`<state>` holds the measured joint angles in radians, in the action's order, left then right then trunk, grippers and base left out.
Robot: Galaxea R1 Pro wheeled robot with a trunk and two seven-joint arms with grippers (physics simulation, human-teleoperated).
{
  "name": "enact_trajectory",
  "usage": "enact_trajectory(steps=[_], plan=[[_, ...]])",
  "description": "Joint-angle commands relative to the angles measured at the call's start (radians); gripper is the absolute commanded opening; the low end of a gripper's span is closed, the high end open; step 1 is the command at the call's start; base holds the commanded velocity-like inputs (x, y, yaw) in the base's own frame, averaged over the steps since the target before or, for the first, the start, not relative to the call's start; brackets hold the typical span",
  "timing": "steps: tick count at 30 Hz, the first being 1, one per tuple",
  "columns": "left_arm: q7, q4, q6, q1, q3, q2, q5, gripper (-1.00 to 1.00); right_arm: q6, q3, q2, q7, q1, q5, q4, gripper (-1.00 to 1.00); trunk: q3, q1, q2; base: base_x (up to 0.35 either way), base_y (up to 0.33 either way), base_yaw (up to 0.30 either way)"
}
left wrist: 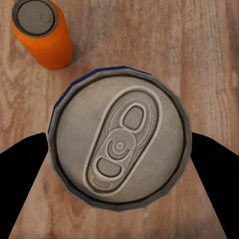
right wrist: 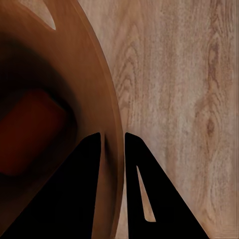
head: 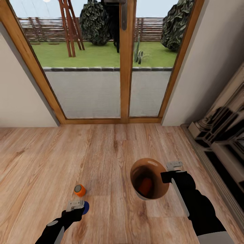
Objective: Put the three can of soda from the living room inside the tash can in the kitchen.
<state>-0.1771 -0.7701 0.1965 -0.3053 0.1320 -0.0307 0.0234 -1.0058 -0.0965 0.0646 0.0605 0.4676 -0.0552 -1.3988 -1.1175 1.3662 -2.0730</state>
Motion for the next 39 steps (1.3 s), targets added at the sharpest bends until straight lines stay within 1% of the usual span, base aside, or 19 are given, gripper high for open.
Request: enact_trajectory(steps=[1, 12, 28, 39], plan=[[0.001, 0.000, 0.000, 0.000, 0.000, 0.000, 0.000, -1.00, 0.001, 0.000, 0.000, -0.005, 0.000, 0.015, 0.000, -1.00, 0.000, 0.000, 0.000, -0.091, 0.000, 0.000], [0.001, 0.000, 0.000, 0.000, 0.000, 0.000, 0.000, -1.00, 0.001, 0.000, 0.000, -0.005, 0.000, 0.015, 0.000, -1.00, 0.000, 0.000, 0.000, -0.027, 0.000, 0.000], [0.001, 0.000, 0.000, 0.000, 0.000, 0.000, 0.000, -1.00, 0.001, 0.000, 0.000, -0.005, 0.000, 0.015, 0.000, -1.00, 0.051, -0.061, 0.112, 0.000, 0.000, 0.000], [0.001, 0.001, 0.000, 0.000, 0.000, 0.000, 0.000, -1.00, 0.001, 0.000, 0.000, -0.005, 0.000, 0.015, 0.000, -1.00, 0.099, -0.104, 0.189, 0.000, 0.000, 0.000]])
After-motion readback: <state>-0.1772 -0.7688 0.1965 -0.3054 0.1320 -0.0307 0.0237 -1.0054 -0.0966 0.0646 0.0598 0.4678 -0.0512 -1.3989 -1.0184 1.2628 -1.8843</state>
